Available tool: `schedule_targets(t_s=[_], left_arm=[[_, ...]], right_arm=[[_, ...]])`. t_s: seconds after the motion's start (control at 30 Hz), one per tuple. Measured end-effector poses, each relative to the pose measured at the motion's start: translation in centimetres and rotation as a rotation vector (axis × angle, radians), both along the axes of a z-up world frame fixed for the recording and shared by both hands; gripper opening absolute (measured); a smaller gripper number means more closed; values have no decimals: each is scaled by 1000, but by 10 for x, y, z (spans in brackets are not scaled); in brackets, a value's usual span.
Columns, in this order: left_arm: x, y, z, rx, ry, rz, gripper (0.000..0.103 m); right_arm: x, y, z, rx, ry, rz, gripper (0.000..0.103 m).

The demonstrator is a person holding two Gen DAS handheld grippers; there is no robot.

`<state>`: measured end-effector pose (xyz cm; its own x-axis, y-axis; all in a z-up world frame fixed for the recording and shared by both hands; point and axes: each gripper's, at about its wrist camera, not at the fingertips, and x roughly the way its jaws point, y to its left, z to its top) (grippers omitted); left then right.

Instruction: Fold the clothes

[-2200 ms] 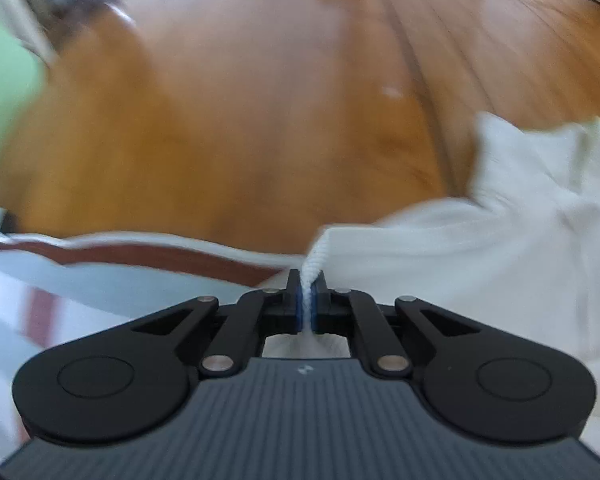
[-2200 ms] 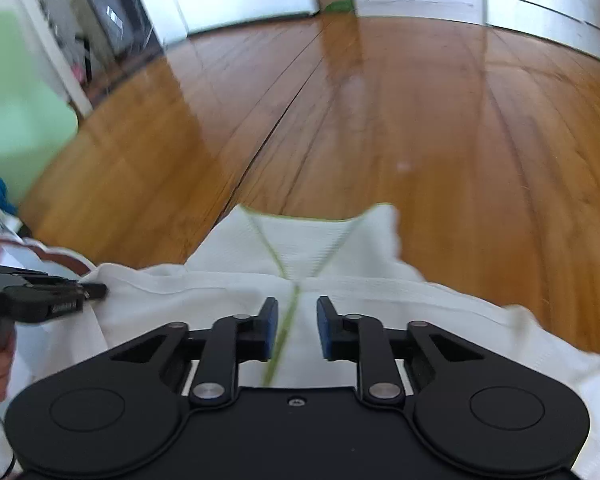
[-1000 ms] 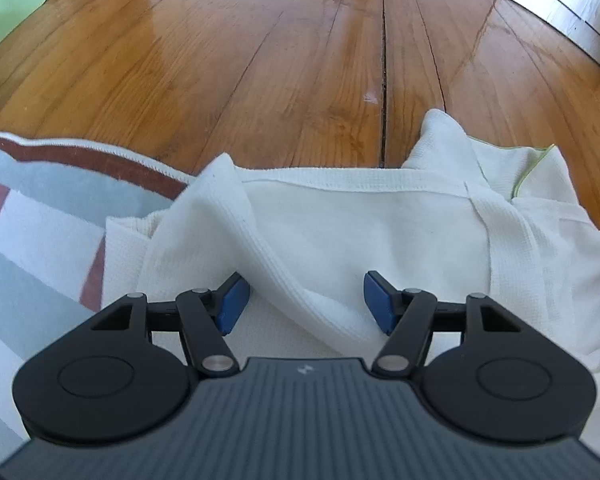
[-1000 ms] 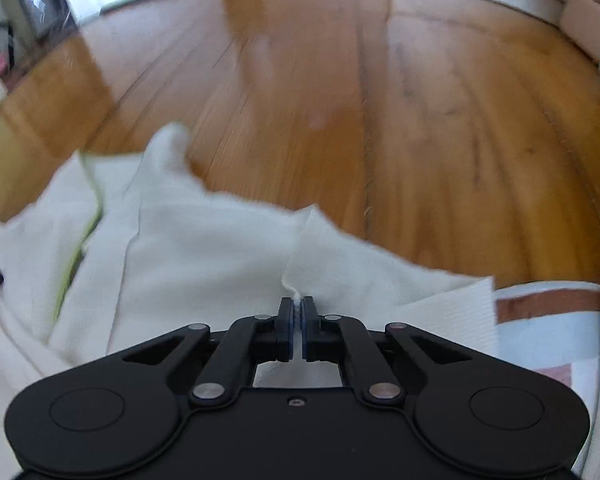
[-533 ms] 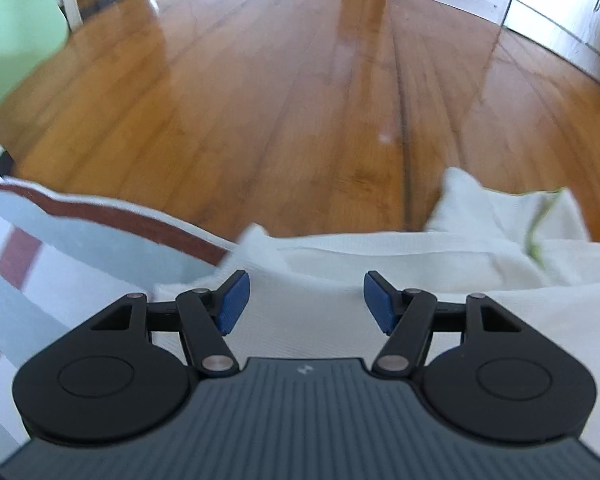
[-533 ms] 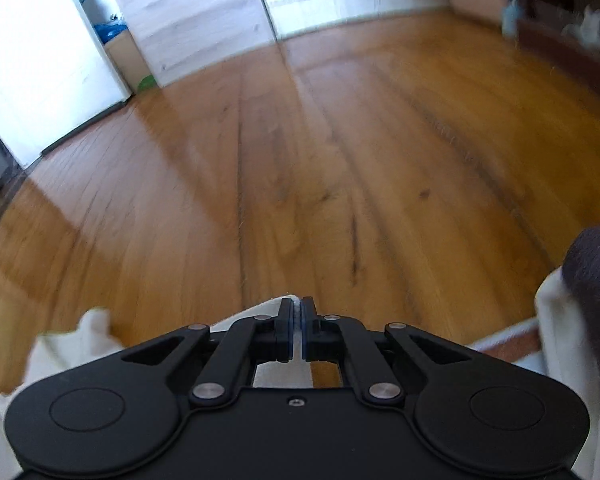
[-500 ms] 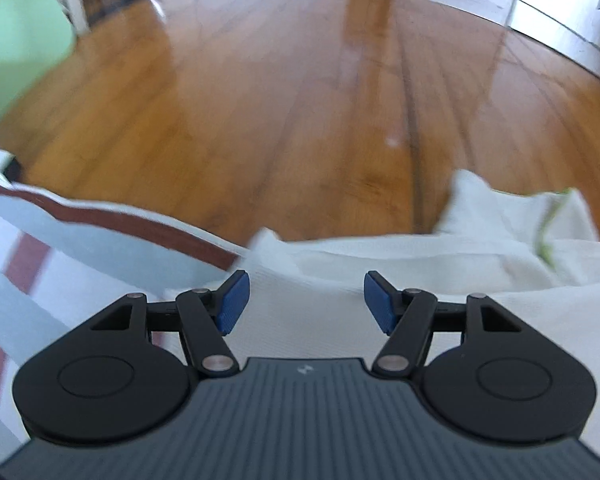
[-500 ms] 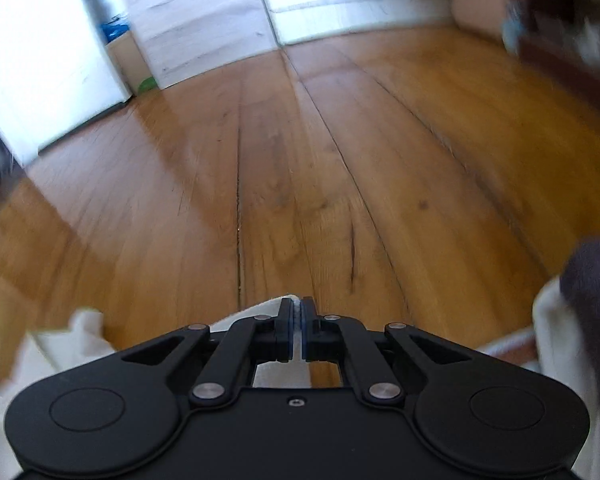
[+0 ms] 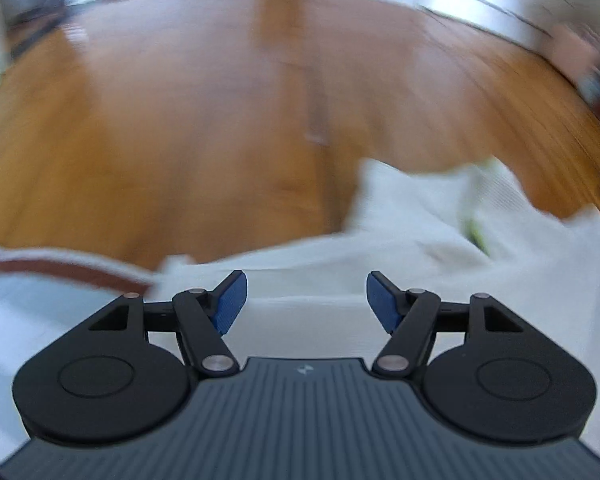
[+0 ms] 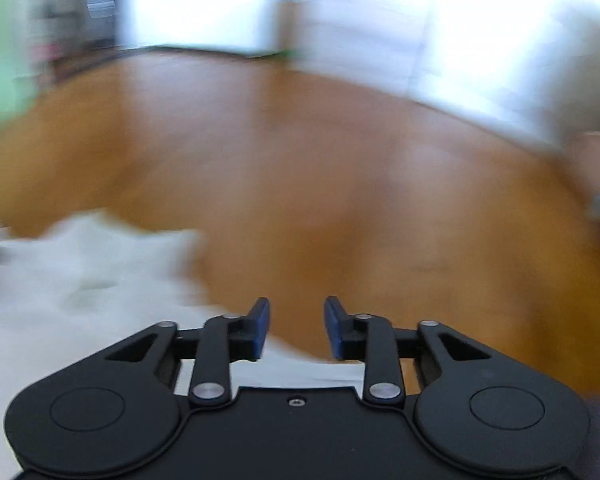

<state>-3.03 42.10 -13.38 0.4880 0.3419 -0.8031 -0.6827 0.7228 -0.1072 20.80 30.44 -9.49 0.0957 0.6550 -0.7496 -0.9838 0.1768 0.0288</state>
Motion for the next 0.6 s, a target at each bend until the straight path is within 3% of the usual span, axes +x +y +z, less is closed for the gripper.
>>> schedule_targets(t_s=[0.03,0.1,0.17,0.2,0.23,0.3,0.5,0.57,0.6], left_arm=[[10,-3,-3,-14,2,-55,66],[26,-15,-10,4,28,-159,63],[38,-36,-16,77,87,-252,41],[45,-48,-20,122,130,-290,14],[49,-56,-22,148,160,-310,7],[51,-64,-20,166,168,-315,1],[31,-70,-10,166,107,-310,1],[25,-72,-12,156,118,-321,1],[22,-74,-12,151,123,-327,1]], right_arm=[[-6,9,-2,-30,66,71,39],[-20,24,-10,-72,101,168,40],[-34,39,-18,-116,124,266,43],[-39,45,-26,-146,112,316,45],[-42,52,-33,-179,98,353,46],[-50,63,-43,-215,49,370,47],[-66,45,-51,-241,-56,432,45],[-75,34,-49,-222,-112,479,1],[-80,28,-48,-216,-139,496,2]])
